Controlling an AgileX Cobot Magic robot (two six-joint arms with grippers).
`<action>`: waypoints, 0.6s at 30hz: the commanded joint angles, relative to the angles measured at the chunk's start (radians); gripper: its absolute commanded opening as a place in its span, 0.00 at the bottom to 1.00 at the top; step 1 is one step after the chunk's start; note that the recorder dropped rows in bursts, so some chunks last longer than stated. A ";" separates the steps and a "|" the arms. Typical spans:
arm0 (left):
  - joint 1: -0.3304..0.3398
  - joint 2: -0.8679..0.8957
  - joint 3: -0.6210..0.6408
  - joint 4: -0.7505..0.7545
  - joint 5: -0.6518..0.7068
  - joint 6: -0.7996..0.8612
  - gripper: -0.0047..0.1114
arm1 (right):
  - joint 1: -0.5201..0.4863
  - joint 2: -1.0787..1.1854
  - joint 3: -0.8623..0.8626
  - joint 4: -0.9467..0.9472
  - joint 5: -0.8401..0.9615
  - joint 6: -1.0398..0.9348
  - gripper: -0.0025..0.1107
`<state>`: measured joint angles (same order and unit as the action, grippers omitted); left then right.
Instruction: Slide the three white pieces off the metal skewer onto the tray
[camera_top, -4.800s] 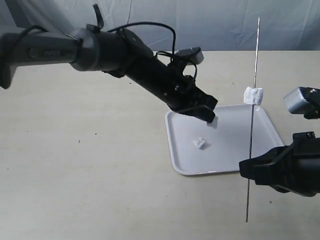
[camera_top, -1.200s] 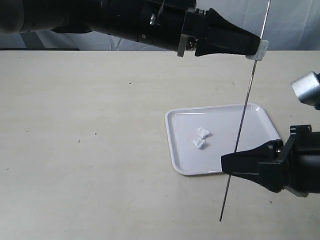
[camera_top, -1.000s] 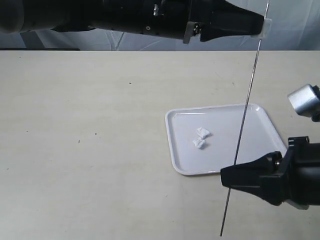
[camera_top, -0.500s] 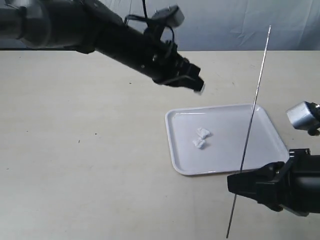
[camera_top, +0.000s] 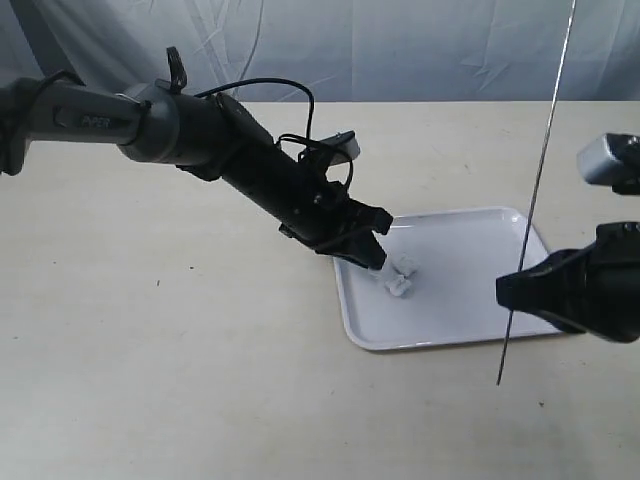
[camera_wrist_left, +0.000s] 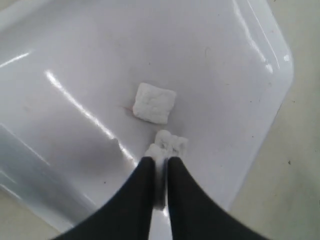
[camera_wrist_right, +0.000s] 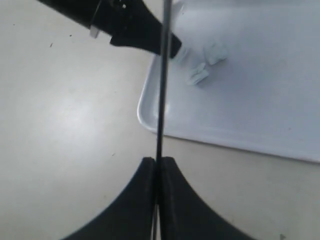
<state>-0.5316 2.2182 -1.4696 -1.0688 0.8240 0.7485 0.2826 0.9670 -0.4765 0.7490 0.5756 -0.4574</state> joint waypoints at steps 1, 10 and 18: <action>-0.001 0.004 -0.002 0.023 0.024 -0.009 0.34 | -0.003 0.068 -0.106 -0.181 -0.009 0.142 0.02; -0.001 0.004 -0.002 0.016 -0.027 -0.007 0.51 | -0.003 0.315 -0.269 -0.305 0.031 0.242 0.02; 0.006 -0.079 -0.002 0.155 -0.025 -0.020 0.51 | -0.003 0.524 -0.408 -0.314 0.066 0.249 0.02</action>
<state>-0.5316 2.1946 -1.4696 -0.9738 0.7975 0.7396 0.2826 1.4281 -0.8482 0.4469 0.6164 -0.2101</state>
